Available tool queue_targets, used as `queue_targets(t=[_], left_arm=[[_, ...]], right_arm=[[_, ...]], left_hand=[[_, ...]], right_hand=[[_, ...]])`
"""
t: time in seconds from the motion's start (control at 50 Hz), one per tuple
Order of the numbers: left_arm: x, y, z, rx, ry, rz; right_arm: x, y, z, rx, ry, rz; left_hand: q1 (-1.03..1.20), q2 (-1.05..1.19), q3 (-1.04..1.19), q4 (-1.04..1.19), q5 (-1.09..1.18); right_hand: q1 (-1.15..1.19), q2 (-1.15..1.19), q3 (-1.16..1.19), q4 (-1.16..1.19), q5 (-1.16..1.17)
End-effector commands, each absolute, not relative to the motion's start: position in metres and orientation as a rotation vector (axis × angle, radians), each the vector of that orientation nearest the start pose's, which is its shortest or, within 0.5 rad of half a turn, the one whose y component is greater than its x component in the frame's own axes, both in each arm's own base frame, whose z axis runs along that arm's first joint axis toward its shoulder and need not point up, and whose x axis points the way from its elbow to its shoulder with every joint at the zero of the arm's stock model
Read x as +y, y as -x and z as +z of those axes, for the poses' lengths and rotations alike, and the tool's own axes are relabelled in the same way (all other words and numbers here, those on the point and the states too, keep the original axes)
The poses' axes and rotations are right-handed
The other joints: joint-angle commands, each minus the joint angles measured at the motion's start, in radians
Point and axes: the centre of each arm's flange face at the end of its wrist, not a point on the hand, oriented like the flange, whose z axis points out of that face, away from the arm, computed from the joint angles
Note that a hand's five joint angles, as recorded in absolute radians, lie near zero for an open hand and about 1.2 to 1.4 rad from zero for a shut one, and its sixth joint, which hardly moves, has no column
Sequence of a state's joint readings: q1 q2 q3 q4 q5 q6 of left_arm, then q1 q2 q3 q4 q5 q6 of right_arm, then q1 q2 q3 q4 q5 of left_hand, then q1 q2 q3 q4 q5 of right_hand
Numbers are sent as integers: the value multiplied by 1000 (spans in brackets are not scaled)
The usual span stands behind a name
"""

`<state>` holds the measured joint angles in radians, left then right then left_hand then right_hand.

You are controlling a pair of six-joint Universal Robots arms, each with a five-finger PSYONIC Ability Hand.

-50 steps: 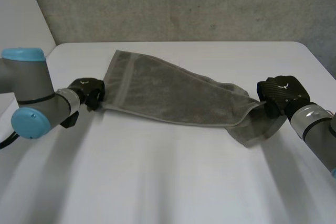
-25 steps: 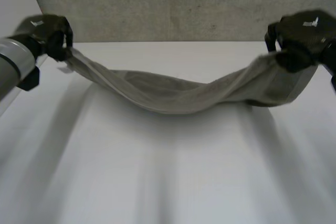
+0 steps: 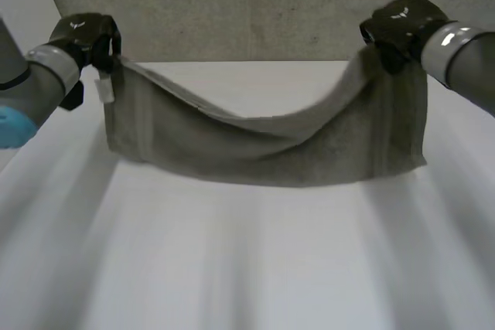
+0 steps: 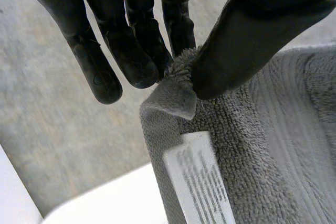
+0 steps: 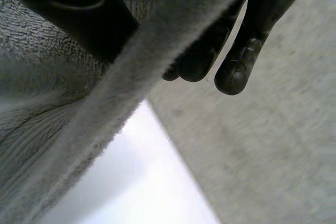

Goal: Fold the towel.

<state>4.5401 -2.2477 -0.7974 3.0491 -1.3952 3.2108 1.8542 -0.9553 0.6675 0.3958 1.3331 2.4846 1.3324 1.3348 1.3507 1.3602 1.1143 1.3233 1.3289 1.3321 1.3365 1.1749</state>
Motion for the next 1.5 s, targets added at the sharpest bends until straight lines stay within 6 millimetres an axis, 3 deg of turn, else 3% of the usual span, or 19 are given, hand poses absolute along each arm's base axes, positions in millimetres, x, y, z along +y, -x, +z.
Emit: queue_targets(t=[0.02, 0.04, 0.12, 0.26, 0.36, 0.4, 0.42, 0.44, 0.46, 0.5, 0.52, 0.56, 0.72, 0.82, 1.12, 1.22, 1.32, 1.44, 1.5], left_arm=[[-453, 224, 365, 1810, -312, -2709], [-453, 224, 365, 1809, -312, -2710], [-445, 221, 421, 1491, -249, -2896], [-441, 221, 420, 1509, -257, -2901], [-445, 218, 367, 1780, -293, -2734], [-441, 212, 325, 1963, -346, -2608], [-441, 212, 325, 1964, -346, -2607], [-439, 208, 302, 2044, -386, -2555], [-439, 208, 302, 2045, -386, -2554], [-430, 200, 258, 2192, -453, -2448], [-430, 200, 257, 2193, -454, -2448], [-414, 199, 222, 2304, -509, -2371], [-377, 191, 163, 2476, -514, -2213], [-369, 189, 155, 2476, -550, -2172], [-363, 178, 158, 2412, -593, -2132], [-363, 177, 156, 2421, -582, -2124], [-363, 176, 156, 2418, -580, -2125], [-362, 176, 155, 2426, -580, -2118], [-362, 176, 154, 2428, -579, -2116]], right_arm=[[-398, -280, 384, 1506, 1052, -2741], [-398, -280, 384, 1504, 1052, -2742], [-389, -276, 436, 1168, 894, -2991], [-382, -279, 438, 1101, 923, -2969], [-379, -285, 400, 1203, 1062, -2795], [-374, -284, 369, 1289, 1165, -2657], [-374, -284, 368, 1289, 1165, -2656], [-369, -285, 349, 1334, 1214, -2572], [-363, -285, 328, 1392, 1257, -2485], [-358, -284, 306, 1452, 1292, -2400], [-358, -284, 306, 1453, 1293, -2399], [-354, -271, 267, 1612, 1307, -2267], [-333, -247, 185, 1912, 1332, -1966], [-330, -230, 166, 2007, 1364, -1911], [-313, -225, 171, 2130, 1293, -1775], [-318, -225, 151, 2176, 1279, -1706], [-320, -222, 136, 2239, 1268, -1660], [-322, -220, 131, 2280, 1266, -1657], [-323, -219, 134, 2284, 1259, -1666]], left_hand=[[64, 61, 46, 36, 107], [64, 61, 46, 36, 107], [64, 61, 46, 36, 107], [64, 61, 46, 36, 107], [64, 61, 46, 36, 107], [64, 61, 46, 36, 107], [64, 61, 46, 36, 107], [64, 61, 46, 36, 107], [64, 61, 46, 36, 107], [64, 61, 46, 36, 107], [64, 61, 46, 36, 107], [64, 61, 46, 36, 107], [64, 61, 46, 36, 107], [64, 61, 46, 36, 107], [64, 61, 46, 36, 107], [64, 61, 46, 36, 107], [64, 61, 46, 36, 107], [64, 61, 46, 36, 107], [64, 61, 46, 36, 107]], right_hand=[[73, 67, 64, 60, 47], [73, 67, 64, 60, 47], [73, 67, 64, 60, 47], [73, 67, 64, 60, 47], [73, 67, 64, 60, 47], [73, 67, 64, 60, 47], [73, 67, 64, 60, 47], [73, 67, 64, 60, 47], [73, 67, 64, 60, 47], [73, 67, 64, 60, 47], [73, 67, 64, 60, 47], [73, 67, 64, 60, 47], [73, 67, 64, 60, 47], [73, 67, 64, 60, 47], [71, 65, 62, 58, 45], [-342, -348, -351, -355, -368], [-457, -463, -466, -470, -483], [-422, -428, -431, -435, -448], [-205, -211, -214, -218, -231]])
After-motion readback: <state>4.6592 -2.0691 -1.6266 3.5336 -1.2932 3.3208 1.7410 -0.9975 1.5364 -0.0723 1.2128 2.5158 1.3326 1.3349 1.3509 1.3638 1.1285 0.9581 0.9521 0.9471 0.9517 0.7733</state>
